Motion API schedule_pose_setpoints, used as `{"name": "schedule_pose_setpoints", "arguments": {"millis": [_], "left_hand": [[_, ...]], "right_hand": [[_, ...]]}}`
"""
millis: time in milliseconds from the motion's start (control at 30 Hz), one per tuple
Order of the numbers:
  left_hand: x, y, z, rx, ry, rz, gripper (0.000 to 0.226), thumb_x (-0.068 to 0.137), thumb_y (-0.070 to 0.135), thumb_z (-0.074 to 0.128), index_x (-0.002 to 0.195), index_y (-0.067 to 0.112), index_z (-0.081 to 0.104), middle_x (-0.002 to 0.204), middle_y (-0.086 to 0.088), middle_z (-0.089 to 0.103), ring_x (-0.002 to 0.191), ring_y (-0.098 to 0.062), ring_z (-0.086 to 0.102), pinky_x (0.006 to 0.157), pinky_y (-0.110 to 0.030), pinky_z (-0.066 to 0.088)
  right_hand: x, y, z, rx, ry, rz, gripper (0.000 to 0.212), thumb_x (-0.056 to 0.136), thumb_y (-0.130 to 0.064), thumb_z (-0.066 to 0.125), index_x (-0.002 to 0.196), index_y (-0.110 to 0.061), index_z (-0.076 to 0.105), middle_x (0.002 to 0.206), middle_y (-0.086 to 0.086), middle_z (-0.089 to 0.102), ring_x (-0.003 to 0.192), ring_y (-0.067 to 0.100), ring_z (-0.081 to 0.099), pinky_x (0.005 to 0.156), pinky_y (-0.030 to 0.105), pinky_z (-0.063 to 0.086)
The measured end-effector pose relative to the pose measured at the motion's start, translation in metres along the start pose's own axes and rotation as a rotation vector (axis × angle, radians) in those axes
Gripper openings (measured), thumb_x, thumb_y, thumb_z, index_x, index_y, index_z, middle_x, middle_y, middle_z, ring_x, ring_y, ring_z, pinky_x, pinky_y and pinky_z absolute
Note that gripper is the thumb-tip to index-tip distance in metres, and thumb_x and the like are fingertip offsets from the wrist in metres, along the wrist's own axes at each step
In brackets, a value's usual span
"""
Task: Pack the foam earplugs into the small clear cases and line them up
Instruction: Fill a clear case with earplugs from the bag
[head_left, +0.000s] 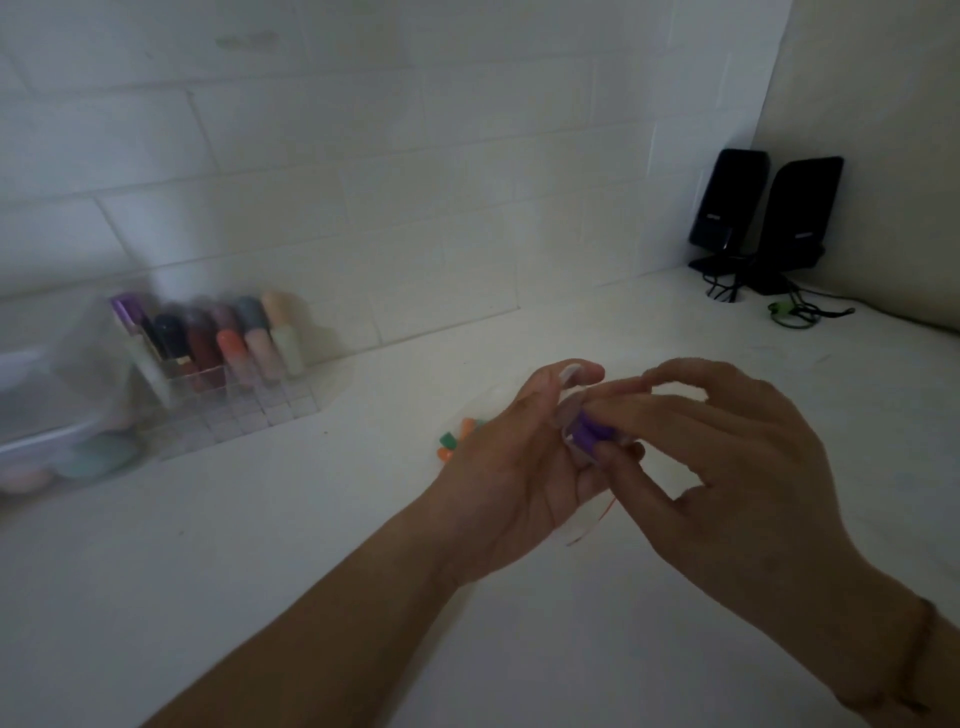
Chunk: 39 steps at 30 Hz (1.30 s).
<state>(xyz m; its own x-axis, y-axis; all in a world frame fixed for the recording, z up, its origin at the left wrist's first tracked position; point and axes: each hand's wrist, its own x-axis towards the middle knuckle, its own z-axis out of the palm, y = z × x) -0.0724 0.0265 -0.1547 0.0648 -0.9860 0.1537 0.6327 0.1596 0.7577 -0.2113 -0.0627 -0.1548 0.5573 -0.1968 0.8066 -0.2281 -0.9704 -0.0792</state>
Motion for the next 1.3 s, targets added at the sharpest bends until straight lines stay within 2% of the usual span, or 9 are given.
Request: {"name": "schedule_pose_setpoints", "arguments": {"millis": [200,400,633,767,867,967,1067,1167,1300], "left_hand": [[-0.001,0.006,-0.003,-0.03,0.017,0.002,0.033,0.095,0.03,0.042,0.118,0.008,0.049,0.115,-0.02,0.055,0.097,-0.028,0.059,0.082,-0.031,0.053],[-0.003,0.008,-0.004,0.068,0.014,0.044,0.06,0.084,-0.012,0.048,0.137,0.016,0.042,0.137,-0.02,0.054,0.104,-0.041,0.065,0.087,-0.036,0.057],[-0.01,0.004,0.001,0.593,-0.082,0.119,0.091,0.086,-0.011,0.052,0.146,0.045,0.013,0.158,-0.002,0.027,0.138,-0.016,0.041,0.102,-0.047,0.045],[-0.009,0.003,0.005,0.704,-0.012,0.238,0.087,0.082,-0.012,0.06,0.146,0.033,0.022,0.151,0.0,0.04,0.121,-0.019,0.059,0.094,-0.042,0.051],[-0.008,0.009,0.004,0.827,0.172,0.406,0.062,0.078,0.012,0.073,0.132,0.025,0.045,0.134,0.003,0.058,0.099,-0.025,0.07,0.083,-0.038,0.056],[-0.009,0.019,-0.01,1.337,0.293,0.443,0.066,0.071,0.043,0.074,0.13,0.033,0.047,0.133,0.017,0.052,0.118,-0.013,0.057,0.096,-0.037,0.049],[-0.011,0.023,-0.02,1.761,0.095,0.191,0.101,0.059,0.067,0.075,0.142,0.05,0.02,0.144,0.037,0.023,0.14,0.003,0.021,0.118,-0.037,0.023],[-0.01,0.02,-0.025,1.935,-0.077,0.009,0.119,0.056,0.073,0.075,0.143,0.055,-0.004,0.135,0.052,-0.002,0.142,0.008,-0.007,0.118,-0.037,-0.012],[-0.008,0.015,-0.029,1.976,-0.062,-0.017,0.116,0.06,0.069,0.075,0.147,0.05,0.0,0.142,0.037,0.019,0.138,0.011,0.007,0.115,-0.035,-0.019]], "right_hand": [[0.001,-0.001,0.001,0.08,-0.016,-0.003,0.025,0.089,-0.031,0.06,0.102,-0.016,0.075,0.108,-0.005,0.072,0.11,0.025,0.062,0.086,0.045,0.05],[0.007,0.008,-0.008,0.357,0.046,0.296,0.021,0.094,-0.04,0.048,0.094,-0.03,0.067,0.096,-0.03,0.06,0.088,-0.005,0.056,0.067,0.009,0.041],[0.01,0.006,-0.006,0.562,-0.242,0.363,0.024,0.074,-0.06,0.06,0.084,-0.041,0.07,0.098,-0.02,0.067,0.093,0.012,0.062,0.064,0.031,0.048],[0.017,0.011,-0.014,0.79,-0.324,0.46,0.023,0.073,-0.055,0.07,0.083,-0.034,0.071,0.091,-0.008,0.069,0.082,0.014,0.061,0.071,0.031,0.05],[0.021,0.027,-0.014,1.026,-0.123,0.711,0.017,0.076,-0.034,0.065,0.087,-0.023,0.071,0.083,-0.001,0.071,0.07,0.011,0.059,0.067,0.026,0.047],[0.02,0.057,-0.002,0.801,-0.075,0.807,0.008,0.088,-0.015,0.065,0.096,-0.012,0.067,0.078,0.002,0.07,0.064,0.014,0.06,0.061,0.029,0.051],[0.011,0.079,0.017,0.526,-0.217,0.839,0.008,0.091,-0.012,0.064,0.098,-0.011,0.067,0.073,0.001,0.069,0.055,0.01,0.062,0.055,0.022,0.051],[0.005,0.082,0.038,0.436,-0.331,0.862,0.006,0.09,-0.015,0.065,0.094,-0.012,0.069,0.072,-0.004,0.069,0.056,0.012,0.063,0.06,0.027,0.051],[0.007,0.079,0.055,0.221,-0.365,0.774,0.011,0.089,-0.023,0.066,0.097,-0.016,0.07,0.085,-0.002,0.065,0.077,0.015,0.061,0.075,0.02,0.042]]}}
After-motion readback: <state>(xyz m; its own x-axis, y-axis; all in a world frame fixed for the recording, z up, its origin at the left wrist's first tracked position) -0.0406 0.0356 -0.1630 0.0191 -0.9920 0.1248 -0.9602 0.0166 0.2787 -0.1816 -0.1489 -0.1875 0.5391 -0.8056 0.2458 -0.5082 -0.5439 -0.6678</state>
